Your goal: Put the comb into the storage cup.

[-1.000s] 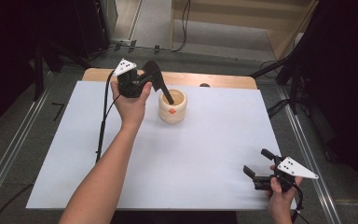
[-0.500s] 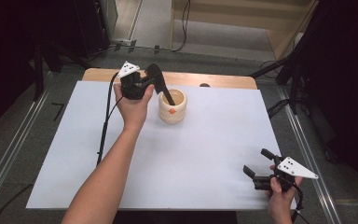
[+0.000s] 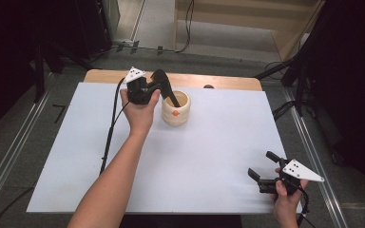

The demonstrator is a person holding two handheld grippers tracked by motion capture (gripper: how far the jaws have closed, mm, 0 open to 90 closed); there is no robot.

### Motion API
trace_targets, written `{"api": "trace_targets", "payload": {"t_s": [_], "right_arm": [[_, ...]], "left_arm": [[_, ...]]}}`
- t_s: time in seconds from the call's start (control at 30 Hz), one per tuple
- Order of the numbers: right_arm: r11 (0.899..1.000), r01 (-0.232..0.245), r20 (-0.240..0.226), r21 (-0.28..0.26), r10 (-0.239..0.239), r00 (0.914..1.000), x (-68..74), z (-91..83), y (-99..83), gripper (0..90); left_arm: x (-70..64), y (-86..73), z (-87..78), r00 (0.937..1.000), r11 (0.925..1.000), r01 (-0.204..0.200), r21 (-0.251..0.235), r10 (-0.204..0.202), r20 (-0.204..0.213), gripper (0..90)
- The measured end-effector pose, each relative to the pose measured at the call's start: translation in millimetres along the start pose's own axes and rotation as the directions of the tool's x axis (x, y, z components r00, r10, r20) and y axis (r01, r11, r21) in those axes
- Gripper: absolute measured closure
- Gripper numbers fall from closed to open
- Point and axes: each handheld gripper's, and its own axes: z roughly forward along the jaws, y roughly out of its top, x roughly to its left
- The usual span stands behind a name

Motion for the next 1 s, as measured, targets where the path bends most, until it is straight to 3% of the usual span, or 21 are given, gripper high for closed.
{"api": "trace_targets", "payload": {"t_s": [0.53, 0.73, 1.0], "right_arm": [[1.000, 0.001, -0.001, -0.001, -0.001, 1.0000, 0.0, 0.1, 0.1, 0.0], [1.000, 0.001, 0.000, -0.001, -0.001, 1.0000, -0.1, 0.2, 0.1, 0.0], [1.000, 0.000, 0.002, 0.000, 0.000, 1.0000, 0.0, 0.4, 0.1, 0.0]], "left_arm": [[-1.8, -9.5, 7.6, 0.9998, 0.9997, 0.017, 0.017, -0.017, 0.005, 84.0], [2.2, -14.9, 8.3, 0.9979, 0.9977, 0.064, 0.021, -0.065, 0.008, 84.0], [5.0, -20.0, 11.3, 0.9960, 0.9955, 0.089, 0.032, -0.089, -0.006, 84.0]]}}
